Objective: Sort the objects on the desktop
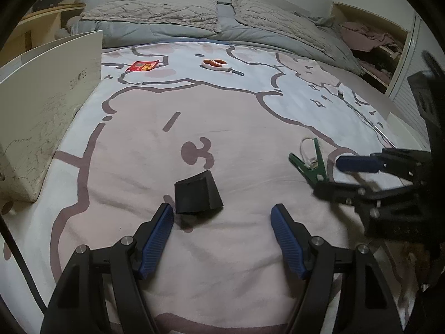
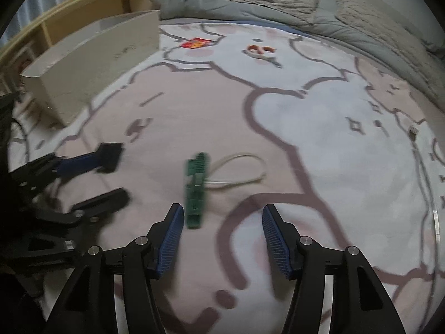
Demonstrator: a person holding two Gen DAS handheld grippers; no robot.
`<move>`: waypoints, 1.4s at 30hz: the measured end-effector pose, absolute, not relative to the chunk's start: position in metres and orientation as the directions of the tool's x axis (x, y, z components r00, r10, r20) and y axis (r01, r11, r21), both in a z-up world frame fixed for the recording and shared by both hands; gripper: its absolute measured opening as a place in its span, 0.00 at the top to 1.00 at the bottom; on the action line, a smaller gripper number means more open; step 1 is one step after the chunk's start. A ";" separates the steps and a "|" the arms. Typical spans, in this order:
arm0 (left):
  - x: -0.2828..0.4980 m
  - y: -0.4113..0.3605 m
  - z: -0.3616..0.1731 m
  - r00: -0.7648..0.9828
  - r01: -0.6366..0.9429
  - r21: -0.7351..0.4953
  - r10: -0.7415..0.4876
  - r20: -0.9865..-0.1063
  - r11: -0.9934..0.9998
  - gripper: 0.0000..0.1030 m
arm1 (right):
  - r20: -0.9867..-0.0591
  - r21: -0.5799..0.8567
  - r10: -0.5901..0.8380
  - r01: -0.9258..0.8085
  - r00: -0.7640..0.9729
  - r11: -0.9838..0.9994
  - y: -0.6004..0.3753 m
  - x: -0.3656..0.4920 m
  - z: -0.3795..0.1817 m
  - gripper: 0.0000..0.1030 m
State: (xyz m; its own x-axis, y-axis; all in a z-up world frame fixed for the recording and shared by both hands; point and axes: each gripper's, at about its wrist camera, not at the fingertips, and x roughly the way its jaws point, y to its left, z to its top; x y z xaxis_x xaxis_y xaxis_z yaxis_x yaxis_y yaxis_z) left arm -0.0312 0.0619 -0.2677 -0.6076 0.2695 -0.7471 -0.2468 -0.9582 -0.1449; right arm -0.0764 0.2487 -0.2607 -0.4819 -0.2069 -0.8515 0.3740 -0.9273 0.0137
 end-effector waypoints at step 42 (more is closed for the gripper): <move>-0.030 0.044 -0.267 -0.638 0.003 -0.106 0.080 -0.766 -0.994 0.18 | -0.874 0.008 -0.136 0.265 -0.467 -0.964 0.272 -0.095 -0.281 0.00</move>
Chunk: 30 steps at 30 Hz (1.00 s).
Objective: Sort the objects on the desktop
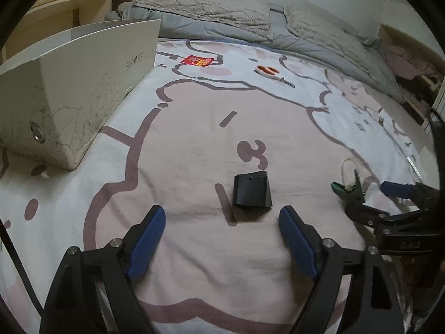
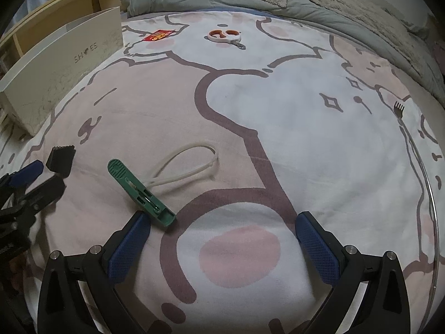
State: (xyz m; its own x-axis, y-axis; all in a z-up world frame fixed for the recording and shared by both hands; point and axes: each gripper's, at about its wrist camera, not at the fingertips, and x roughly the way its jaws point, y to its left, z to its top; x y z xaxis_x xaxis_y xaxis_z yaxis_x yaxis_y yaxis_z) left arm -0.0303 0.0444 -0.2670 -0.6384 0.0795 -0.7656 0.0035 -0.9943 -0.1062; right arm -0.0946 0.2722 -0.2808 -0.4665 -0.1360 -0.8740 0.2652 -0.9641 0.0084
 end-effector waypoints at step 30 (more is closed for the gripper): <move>-0.042 0.045 -0.255 -0.646 -0.022 -0.245 0.201 -0.736 -0.969 0.42 | -0.878 -0.109 -0.038 0.277 -0.477 -0.955 0.288 -0.102 -0.259 0.00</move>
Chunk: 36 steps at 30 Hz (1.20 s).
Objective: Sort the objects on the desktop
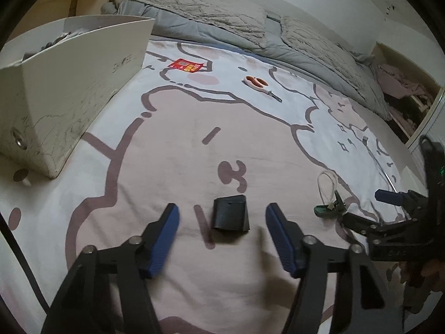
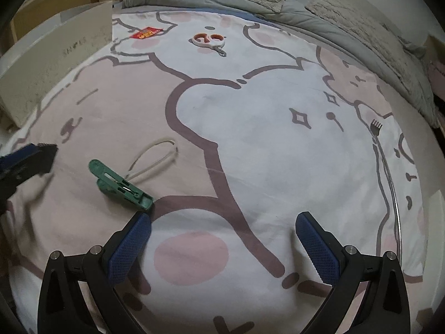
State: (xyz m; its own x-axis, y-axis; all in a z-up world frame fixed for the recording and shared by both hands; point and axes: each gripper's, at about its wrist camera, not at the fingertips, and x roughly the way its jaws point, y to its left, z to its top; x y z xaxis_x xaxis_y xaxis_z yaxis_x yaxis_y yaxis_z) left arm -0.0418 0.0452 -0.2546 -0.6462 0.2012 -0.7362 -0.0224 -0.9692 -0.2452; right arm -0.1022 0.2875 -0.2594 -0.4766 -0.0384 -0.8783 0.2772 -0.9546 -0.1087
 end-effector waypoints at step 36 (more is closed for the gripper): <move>-0.039 0.024 -0.257 -0.652 0.055 -0.109 0.047 -0.756 -0.992 0.77 | -0.844 0.291 -0.293 0.075 -0.450 -0.954 0.254 -0.102 -0.263 0.33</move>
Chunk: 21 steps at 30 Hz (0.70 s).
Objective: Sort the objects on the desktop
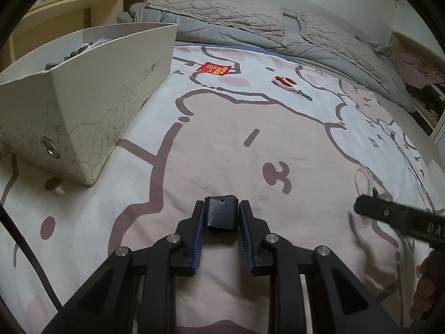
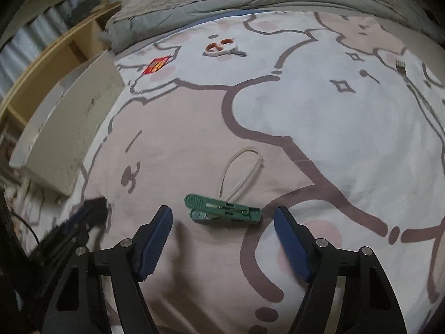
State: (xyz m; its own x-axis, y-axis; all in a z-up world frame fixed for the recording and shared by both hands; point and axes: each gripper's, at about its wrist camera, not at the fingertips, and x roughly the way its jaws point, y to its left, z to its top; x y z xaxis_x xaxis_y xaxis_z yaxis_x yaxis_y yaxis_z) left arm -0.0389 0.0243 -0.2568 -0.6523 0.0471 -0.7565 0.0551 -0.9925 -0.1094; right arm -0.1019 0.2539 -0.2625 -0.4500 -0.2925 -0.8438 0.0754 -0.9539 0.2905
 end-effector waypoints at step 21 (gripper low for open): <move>-0.037 0.023 -0.253 -0.648 0.053 -0.148 0.079 -0.757 -0.988 0.77 | -0.838 0.178 -0.215 0.122 -0.501 -0.976 0.247 -0.101 -0.255 0.61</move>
